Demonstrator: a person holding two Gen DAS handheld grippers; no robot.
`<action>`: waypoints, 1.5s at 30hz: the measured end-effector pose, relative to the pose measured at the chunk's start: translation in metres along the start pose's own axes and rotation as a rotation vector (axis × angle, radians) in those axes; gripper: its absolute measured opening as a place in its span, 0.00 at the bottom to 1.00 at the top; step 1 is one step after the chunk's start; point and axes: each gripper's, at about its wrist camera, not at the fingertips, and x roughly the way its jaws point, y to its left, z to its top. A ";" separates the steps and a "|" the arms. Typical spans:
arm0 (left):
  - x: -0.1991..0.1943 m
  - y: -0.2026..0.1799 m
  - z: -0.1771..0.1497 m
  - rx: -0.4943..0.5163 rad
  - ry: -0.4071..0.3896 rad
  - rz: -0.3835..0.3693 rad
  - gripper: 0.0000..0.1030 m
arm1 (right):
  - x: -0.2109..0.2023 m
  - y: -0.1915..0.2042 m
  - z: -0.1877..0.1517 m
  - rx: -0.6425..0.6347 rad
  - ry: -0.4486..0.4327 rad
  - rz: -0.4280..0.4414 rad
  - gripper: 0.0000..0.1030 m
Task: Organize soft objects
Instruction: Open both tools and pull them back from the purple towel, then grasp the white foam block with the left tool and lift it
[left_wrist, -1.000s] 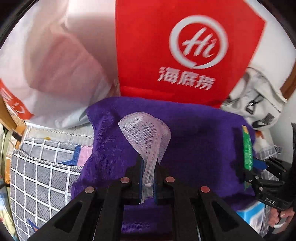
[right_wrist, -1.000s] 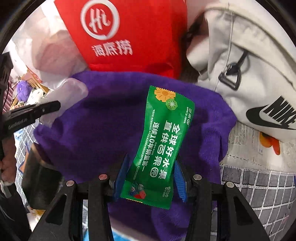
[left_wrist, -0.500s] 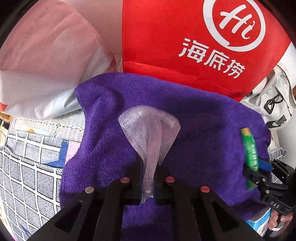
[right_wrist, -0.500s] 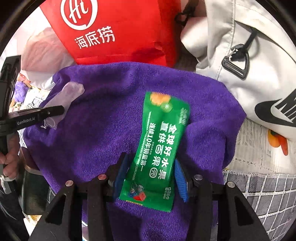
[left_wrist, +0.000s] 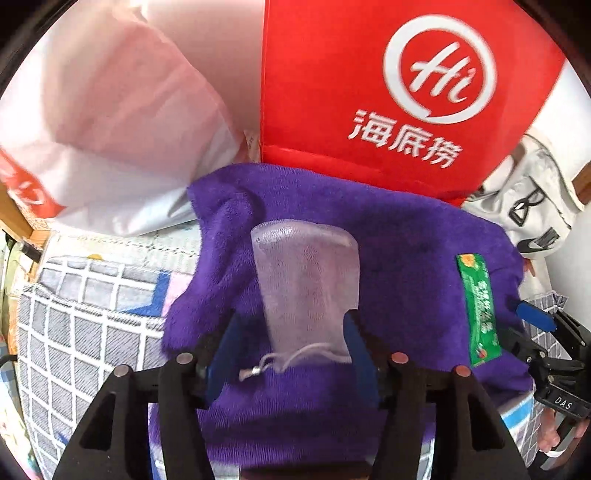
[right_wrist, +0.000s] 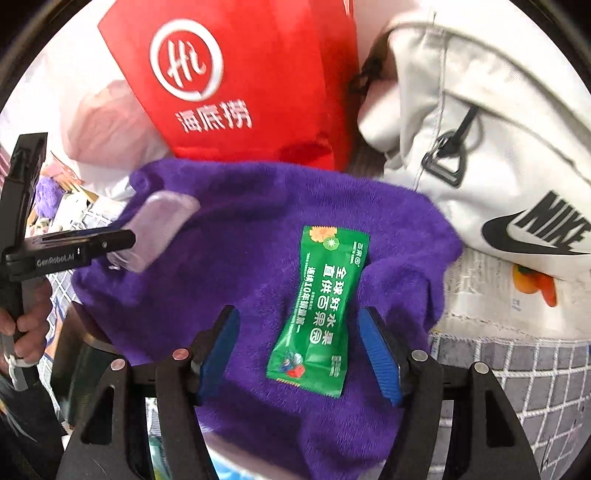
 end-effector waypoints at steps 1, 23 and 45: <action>-0.009 0.000 -0.004 0.003 -0.013 0.007 0.55 | -0.004 0.001 0.000 -0.003 -0.004 -0.009 0.65; -0.144 0.015 -0.161 -0.007 -0.177 -0.039 0.55 | -0.125 0.074 -0.157 -0.023 -0.130 -0.017 0.67; -0.142 0.029 -0.266 -0.031 -0.169 -0.068 0.55 | -0.082 0.125 -0.266 -0.270 -0.048 -0.096 0.25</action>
